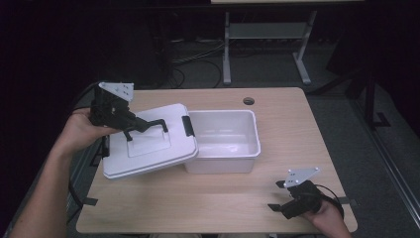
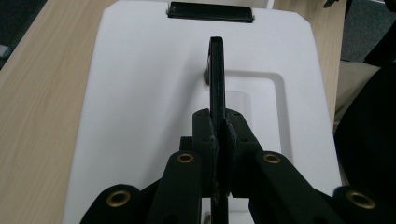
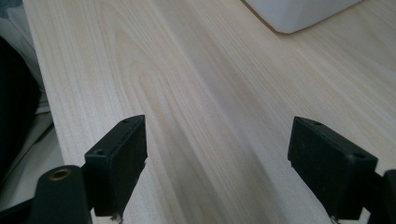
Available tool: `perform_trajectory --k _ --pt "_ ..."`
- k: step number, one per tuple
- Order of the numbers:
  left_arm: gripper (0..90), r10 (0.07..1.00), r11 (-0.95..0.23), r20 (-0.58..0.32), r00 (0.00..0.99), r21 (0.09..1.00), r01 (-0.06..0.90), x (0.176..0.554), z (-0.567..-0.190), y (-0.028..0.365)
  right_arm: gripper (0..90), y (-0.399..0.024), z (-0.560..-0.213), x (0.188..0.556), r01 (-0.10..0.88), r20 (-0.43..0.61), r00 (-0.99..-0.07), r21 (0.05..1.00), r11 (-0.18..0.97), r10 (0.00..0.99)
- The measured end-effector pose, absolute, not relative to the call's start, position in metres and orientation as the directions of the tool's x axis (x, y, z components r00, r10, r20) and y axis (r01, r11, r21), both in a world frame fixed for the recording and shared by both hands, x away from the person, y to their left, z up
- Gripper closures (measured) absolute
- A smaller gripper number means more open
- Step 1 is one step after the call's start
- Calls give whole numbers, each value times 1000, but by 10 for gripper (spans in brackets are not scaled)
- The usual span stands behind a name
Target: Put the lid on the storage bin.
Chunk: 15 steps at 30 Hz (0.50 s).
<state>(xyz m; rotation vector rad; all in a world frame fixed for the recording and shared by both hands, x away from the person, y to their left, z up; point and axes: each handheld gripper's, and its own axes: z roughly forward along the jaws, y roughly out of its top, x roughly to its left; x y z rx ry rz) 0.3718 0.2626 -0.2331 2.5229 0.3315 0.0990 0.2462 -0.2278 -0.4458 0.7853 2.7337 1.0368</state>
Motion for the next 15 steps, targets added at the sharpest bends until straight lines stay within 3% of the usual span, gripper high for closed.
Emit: perform_trajectory --k 15 --pt "844 213 -805 -18 977 563 186 387 -234 234 198 -233 -445 245 424 66 -857 653 627 510"
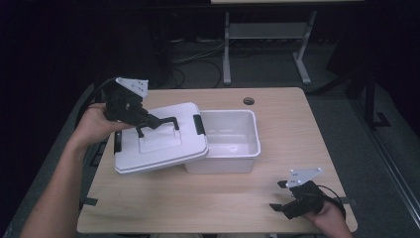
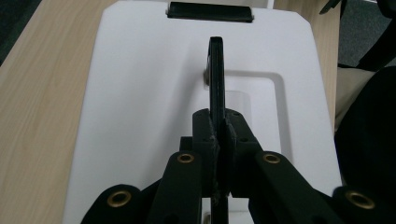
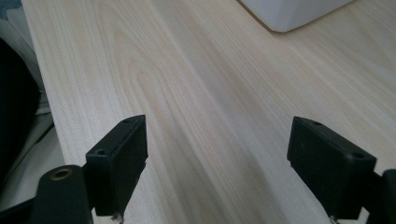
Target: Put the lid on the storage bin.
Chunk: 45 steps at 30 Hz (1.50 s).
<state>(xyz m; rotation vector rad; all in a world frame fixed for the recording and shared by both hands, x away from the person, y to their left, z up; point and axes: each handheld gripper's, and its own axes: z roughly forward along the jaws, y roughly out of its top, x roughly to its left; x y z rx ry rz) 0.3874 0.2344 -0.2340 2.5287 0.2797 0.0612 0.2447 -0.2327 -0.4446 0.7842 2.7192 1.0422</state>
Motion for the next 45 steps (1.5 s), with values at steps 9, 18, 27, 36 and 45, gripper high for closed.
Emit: perform_trajectory --k 9,18,27,36,45 --pt "844 174 -812 -23 984 562 157 399 -234 213 200 -235 -445 243 438 76 -849 652 619 522" --pt "844 142 -815 -27 990 565 132 411 -236 193 199 -234 -445 244 433 76 -853 657 617 517" --pt "844 117 -820 -34 993 560 116 421 -240 178 198 -234 -447 245 425 80 -859 663 617 506" --pt "844 95 -813 -41 995 574 102 430 -243 159 198 -231 -448 244 429 88 -860 657 620 503" --pt "844 73 -807 -63 995 583 96 439 -250 140 198 -235 -445 242 427 77 -856 662 616 511"
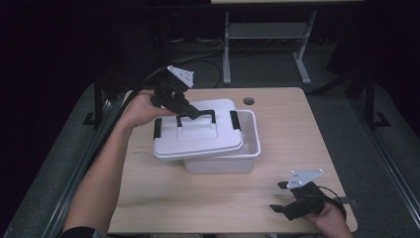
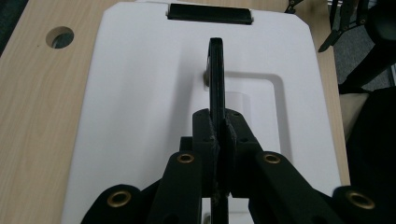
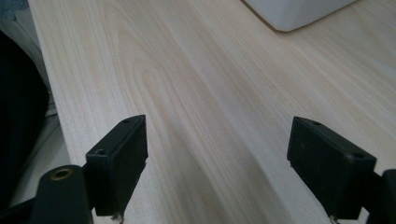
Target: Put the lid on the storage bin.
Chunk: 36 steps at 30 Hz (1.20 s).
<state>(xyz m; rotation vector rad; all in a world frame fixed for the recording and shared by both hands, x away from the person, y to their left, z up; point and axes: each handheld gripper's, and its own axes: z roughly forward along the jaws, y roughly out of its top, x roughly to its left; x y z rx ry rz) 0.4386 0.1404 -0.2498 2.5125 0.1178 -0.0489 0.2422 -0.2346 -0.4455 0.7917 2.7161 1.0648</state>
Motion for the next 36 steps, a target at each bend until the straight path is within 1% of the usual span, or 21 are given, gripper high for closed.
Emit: perform_trajectory --k 15,22,30,36 --pt "845 29 -810 -78 996 582 70 450 -255 106 198 -241 -443 242 431 70 -849 665 610 523" --pt "845 25 -802 -95 995 593 76 457 -258 96 200 -244 -443 242 436 74 -846 666 605 528" --pt "844 4 -814 -100 995 578 61 462 -263 84 200 -244 -443 242 434 77 -847 670 602 526" --pt "844 6 -816 -111 994 574 69 464 -269 82 200 -245 -444 242 436 82 -848 670 601 523"
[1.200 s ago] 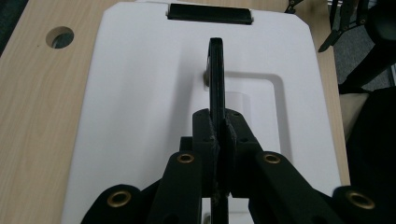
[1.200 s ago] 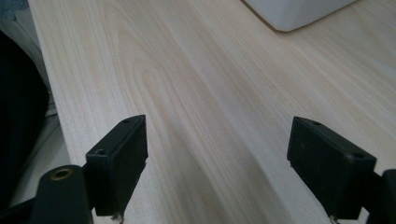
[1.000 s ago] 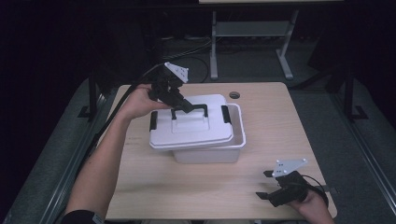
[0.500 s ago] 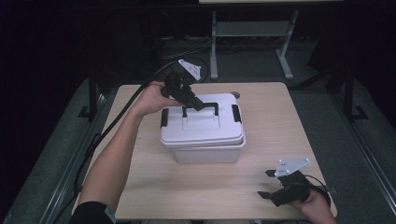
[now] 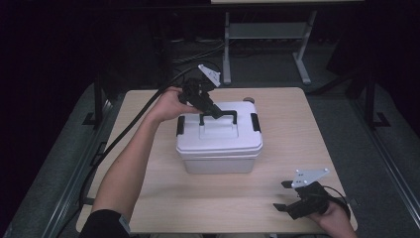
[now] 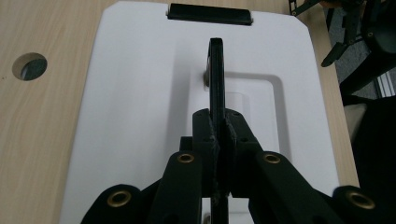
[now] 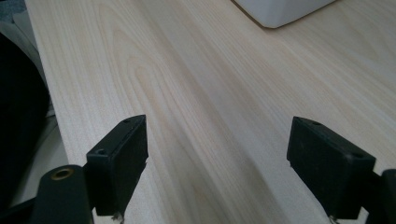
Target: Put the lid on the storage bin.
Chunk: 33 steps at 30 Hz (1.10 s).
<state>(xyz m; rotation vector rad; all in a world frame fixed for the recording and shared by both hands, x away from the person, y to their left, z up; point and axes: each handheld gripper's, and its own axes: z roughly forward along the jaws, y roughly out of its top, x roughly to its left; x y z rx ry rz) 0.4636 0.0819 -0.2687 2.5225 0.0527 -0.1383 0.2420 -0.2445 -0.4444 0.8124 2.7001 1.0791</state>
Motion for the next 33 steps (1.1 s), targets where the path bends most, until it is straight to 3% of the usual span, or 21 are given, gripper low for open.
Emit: perform_trajectory --k 33 --pt "838 -19 -857 -113 993 514 42 468 -285 75 198 -245 -447 243 442 91 -847 669 597 524"
